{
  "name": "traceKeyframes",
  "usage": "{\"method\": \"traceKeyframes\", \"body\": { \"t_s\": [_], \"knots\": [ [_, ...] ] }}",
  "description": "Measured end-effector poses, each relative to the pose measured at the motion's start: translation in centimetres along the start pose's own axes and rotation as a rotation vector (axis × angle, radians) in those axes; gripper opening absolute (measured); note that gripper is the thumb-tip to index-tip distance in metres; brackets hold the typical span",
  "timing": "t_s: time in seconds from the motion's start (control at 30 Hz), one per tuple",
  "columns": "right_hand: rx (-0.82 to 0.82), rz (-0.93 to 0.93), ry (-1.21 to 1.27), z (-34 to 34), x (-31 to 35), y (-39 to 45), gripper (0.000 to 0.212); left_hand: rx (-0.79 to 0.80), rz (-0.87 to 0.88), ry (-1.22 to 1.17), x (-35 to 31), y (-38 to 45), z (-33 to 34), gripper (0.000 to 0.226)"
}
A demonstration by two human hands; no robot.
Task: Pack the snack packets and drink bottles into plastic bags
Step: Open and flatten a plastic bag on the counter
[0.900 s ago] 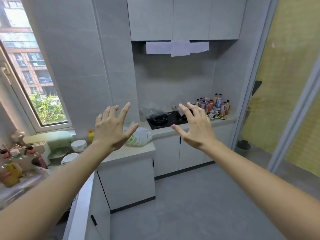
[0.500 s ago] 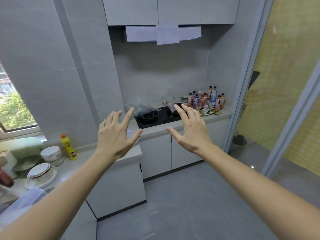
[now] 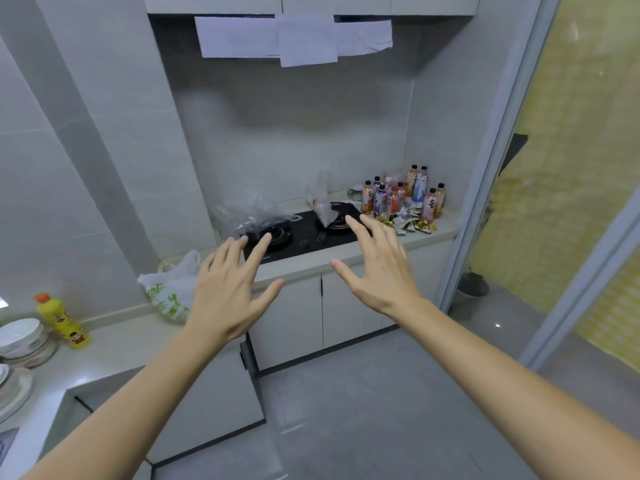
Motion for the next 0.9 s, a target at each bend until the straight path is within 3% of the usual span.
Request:
{"method": "traceKeyframes", "body": {
  "t_s": [0.47, 0.9],
  "knots": [
    [-0.017, 0.219, -0.083, 2.8, -16.9, 13.8, 0.08, 0.083, 0.074, -0.258, -3.6, 22.1, 15.9, 0.079],
    [-0.005, 0.314, -0.045, 9.4, -29.0, 25.7, 0.078, 0.131, 0.12, -0.282, -5.4, 39.3, 26.7, 0.075]
  ]
}}
Point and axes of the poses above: each hand's wrist, its own y-axis towards the middle knuckle, its own z-axis out of the palm, x = y × z, the point moved 7 cm from there along y, towards the middle knuckle, and after that the axes turned 6 degrees about x, right-handed, at the moved point
